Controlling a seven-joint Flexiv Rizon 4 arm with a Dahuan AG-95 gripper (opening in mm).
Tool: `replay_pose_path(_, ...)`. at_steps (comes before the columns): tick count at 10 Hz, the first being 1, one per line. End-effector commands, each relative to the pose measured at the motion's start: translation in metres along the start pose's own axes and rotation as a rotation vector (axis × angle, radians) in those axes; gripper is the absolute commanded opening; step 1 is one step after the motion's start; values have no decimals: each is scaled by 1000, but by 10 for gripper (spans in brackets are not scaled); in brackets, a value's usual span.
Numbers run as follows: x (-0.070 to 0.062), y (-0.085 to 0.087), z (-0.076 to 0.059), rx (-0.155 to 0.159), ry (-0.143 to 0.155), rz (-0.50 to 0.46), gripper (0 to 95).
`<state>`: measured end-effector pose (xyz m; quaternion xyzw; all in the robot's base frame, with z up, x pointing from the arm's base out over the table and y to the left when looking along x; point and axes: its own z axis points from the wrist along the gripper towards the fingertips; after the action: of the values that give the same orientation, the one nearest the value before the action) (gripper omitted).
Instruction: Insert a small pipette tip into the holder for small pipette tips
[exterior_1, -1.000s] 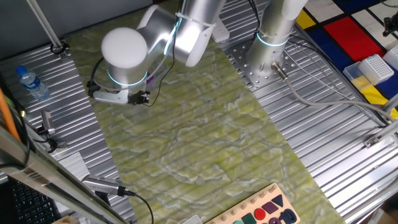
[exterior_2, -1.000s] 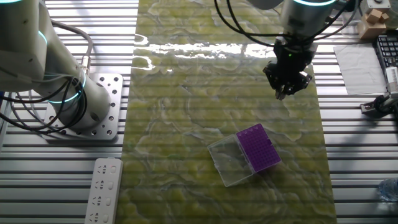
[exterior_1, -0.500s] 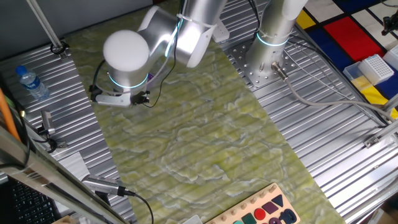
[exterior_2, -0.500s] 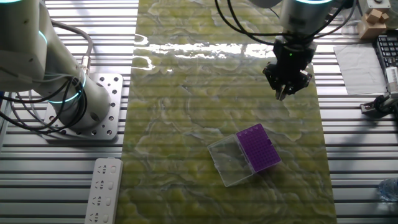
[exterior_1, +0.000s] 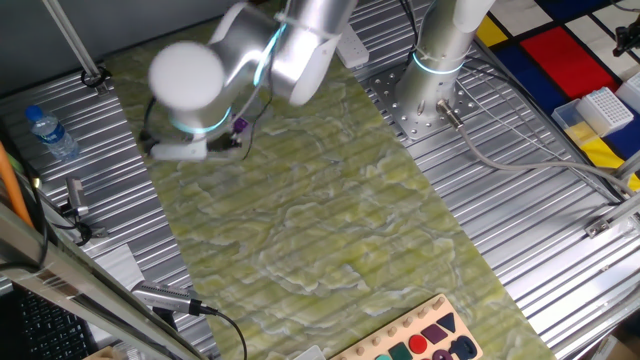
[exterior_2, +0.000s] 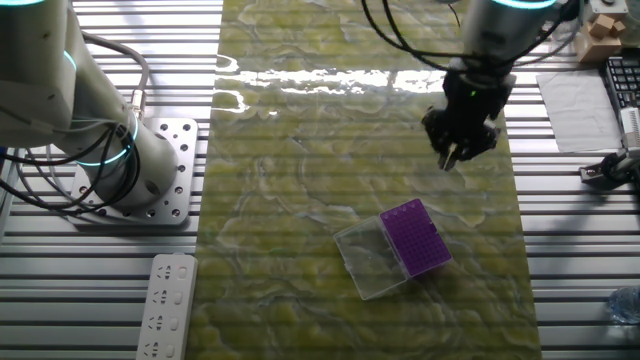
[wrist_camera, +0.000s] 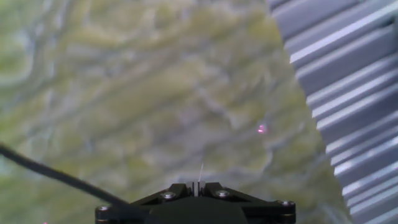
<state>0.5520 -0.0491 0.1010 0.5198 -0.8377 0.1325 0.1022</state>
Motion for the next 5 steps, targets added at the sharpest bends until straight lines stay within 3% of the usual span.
replay_pose_path(1, 10, 1, 9, -5, 13, -21, 0)
replay_pose_path(4, 35, 8, 18, -9, 31, -69, 0)
replay_pose_path(5, 35, 10, 20, 1, 59, -71, 0)
